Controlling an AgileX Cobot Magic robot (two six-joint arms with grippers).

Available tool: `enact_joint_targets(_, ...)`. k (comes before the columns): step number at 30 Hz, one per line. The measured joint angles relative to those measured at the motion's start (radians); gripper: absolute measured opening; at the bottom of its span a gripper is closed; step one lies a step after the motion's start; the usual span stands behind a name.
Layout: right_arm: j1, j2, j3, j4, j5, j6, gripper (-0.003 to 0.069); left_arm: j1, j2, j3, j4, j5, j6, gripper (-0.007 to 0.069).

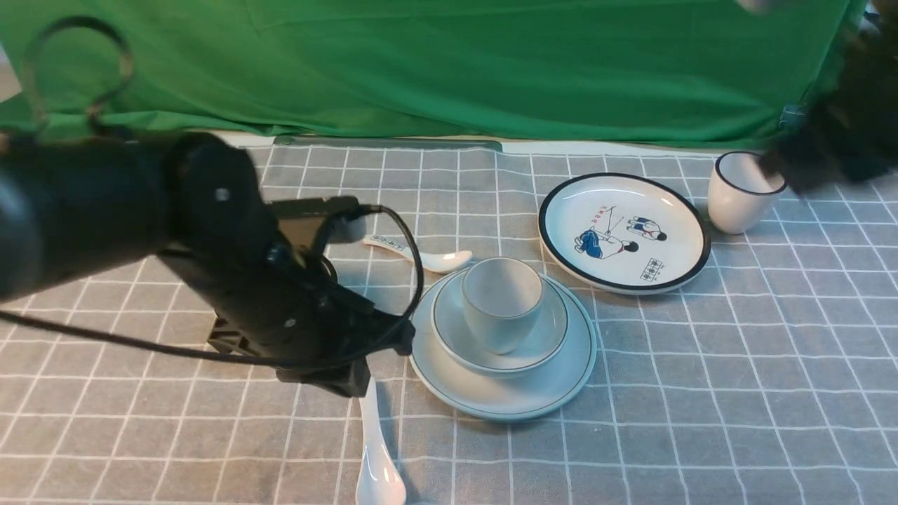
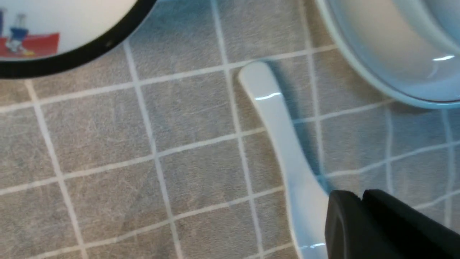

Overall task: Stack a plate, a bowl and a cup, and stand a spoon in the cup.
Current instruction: Use the left arm to grab a blue soup spoon, then use the left arm to put the blue soup spoon into the blue teacup in the middle

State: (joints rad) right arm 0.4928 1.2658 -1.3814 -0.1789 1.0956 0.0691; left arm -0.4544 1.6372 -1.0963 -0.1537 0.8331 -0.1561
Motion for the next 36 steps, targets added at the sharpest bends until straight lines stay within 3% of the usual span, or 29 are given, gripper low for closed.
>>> enact_joint_targets(5,0.000,-0.198,0.249,0.017,-0.082,0.057,0.0024,-0.002,0.077,-0.015,0.012,0.003,-0.031,0.0148)
enact_joint_targets(8,0.000,-0.314,0.374,0.033,-0.113,0.080,0.0022,-0.002,0.112,-0.015,0.013,-0.019,-0.043,0.0286)
enact_joint_targets(13,0.000,-0.427,0.433,0.037,-0.123,0.103,0.0022,-0.002,0.152,-0.017,0.019,-0.078,-0.070,0.0448)
enact_joint_targets(16,0.000,-0.496,0.438,0.037,-0.134,0.105,0.0022,-0.002,0.186,-0.022,0.026,-0.093,-0.087,0.0482)
enact_joint_targets(20,0.000,-0.553,0.438,0.037,-0.135,0.105,0.0022,-0.004,0.218,-0.027,0.029,-0.116,-0.090,0.0451)
enact_joint_targets(25,0.000,-0.569,0.438,0.034,-0.129,0.105,0.0022,-0.005,0.225,-0.029,0.034,-0.145,-0.091,0.0290)
enact_joint_targets(26,0.000,-0.569,0.438,0.034,-0.129,0.105,0.0022,-0.005,0.225,-0.029,0.035,-0.152,-0.090,0.0195)
enact_joint_targets(28,0.000,-0.569,0.438,0.034,-0.129,0.105,0.0022,-0.005,0.225,-0.029,0.040,-0.153,-0.068,0.0119)
enact_joint_targets(36,0.000,-0.569,0.438,0.034,-0.129,0.105,0.0022,-0.005,0.105,-0.029,0.059,-0.178,-0.028,0.0122)
